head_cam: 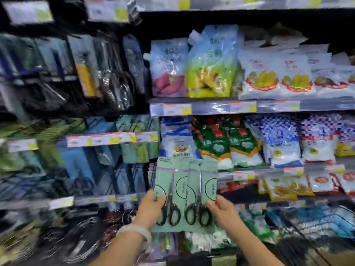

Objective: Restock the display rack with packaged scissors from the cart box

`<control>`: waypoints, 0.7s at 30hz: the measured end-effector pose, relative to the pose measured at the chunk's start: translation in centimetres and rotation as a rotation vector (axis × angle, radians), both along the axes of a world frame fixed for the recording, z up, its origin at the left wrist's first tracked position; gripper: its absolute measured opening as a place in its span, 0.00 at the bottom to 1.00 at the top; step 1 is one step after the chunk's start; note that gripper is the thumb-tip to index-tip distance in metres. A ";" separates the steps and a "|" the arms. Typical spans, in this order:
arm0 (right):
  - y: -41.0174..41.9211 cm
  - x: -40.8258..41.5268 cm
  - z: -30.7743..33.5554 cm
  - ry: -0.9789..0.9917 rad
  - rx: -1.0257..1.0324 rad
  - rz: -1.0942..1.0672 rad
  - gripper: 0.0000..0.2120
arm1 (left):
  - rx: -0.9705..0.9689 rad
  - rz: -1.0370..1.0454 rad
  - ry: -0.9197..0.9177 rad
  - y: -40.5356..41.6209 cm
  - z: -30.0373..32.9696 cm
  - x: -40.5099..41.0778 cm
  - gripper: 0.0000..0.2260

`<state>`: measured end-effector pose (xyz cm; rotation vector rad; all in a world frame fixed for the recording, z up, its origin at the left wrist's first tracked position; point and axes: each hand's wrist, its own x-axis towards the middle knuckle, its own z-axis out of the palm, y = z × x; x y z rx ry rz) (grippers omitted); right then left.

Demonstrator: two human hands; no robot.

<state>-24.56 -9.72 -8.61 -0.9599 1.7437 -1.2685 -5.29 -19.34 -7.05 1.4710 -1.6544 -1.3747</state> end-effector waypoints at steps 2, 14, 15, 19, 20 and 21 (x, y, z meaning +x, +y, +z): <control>-2.8 4.5 0.4 0.063 0.007 0.120 0.05 | 0.015 0.113 -0.006 -0.6 0.0 5.5 0.14; -18.2 27.8 -0.5 0.181 0.128 0.629 0.05 | 0.099 0.680 0.056 -3.8 -1.0 29.3 0.06; -19.6 29.5 -0.8 0.183 0.125 0.645 0.05 | 0.096 0.702 0.060 -4.5 -1.2 30.9 0.07; -24.5 35.9 -1.1 0.194 0.132 0.706 0.09 | 0.086 0.791 0.067 -8.0 -0.7 36.8 0.06; -25.7 37.4 -0.8 0.190 0.150 0.712 0.08 | 0.076 0.804 0.064 -9.3 -0.5 38.2 0.05; -27.2 38.8 -1.0 0.183 0.151 0.716 0.08 | 0.075 0.805 0.062 -10.6 -0.3 39.6 0.05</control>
